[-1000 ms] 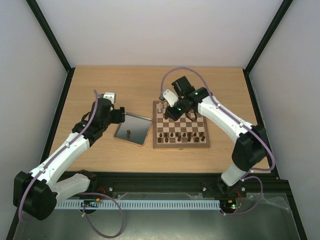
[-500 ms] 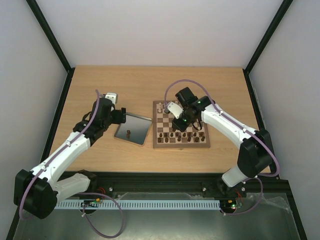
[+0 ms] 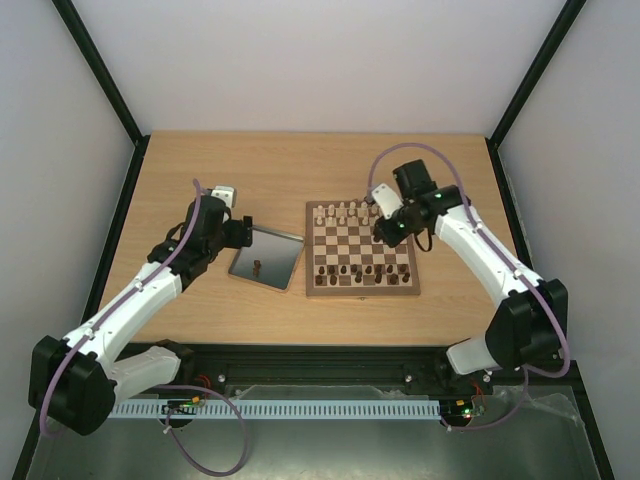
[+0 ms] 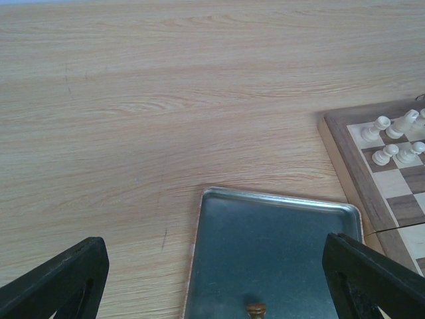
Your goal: Set up the chess pieces on the board
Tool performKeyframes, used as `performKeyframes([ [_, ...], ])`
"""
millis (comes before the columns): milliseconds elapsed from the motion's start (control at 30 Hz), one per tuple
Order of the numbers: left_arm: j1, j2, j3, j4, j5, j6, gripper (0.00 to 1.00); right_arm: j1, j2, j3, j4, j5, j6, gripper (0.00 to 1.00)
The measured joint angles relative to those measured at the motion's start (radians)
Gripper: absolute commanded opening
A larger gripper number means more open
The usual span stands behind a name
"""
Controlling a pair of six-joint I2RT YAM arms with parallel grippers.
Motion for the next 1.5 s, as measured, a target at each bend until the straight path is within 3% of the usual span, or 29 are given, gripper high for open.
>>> performKeyframes([
  [133, 0.000, 0.003, 0.000, 0.000, 0.000, 0.000, 0.91, -0.071, -0.042, -0.013, -0.006, 0.001, -0.016, 0.05],
  [333, 0.000, 0.003, 0.000, 0.000, 0.003, 0.000, 0.90, -0.080, -0.107, -0.113, -0.006, -0.023, -0.067, 0.07],
  [767, 0.000, 0.012, 0.000, 0.000, 0.008, 0.000, 0.90, 0.051, -0.104, -0.282, 0.047, -0.064, -0.140, 0.07],
  [1500, 0.000, 0.022, 0.000, 0.000, 0.016, 0.000, 0.90, 0.065, -0.001, -0.310, 0.160, -0.048, -0.131, 0.08],
])
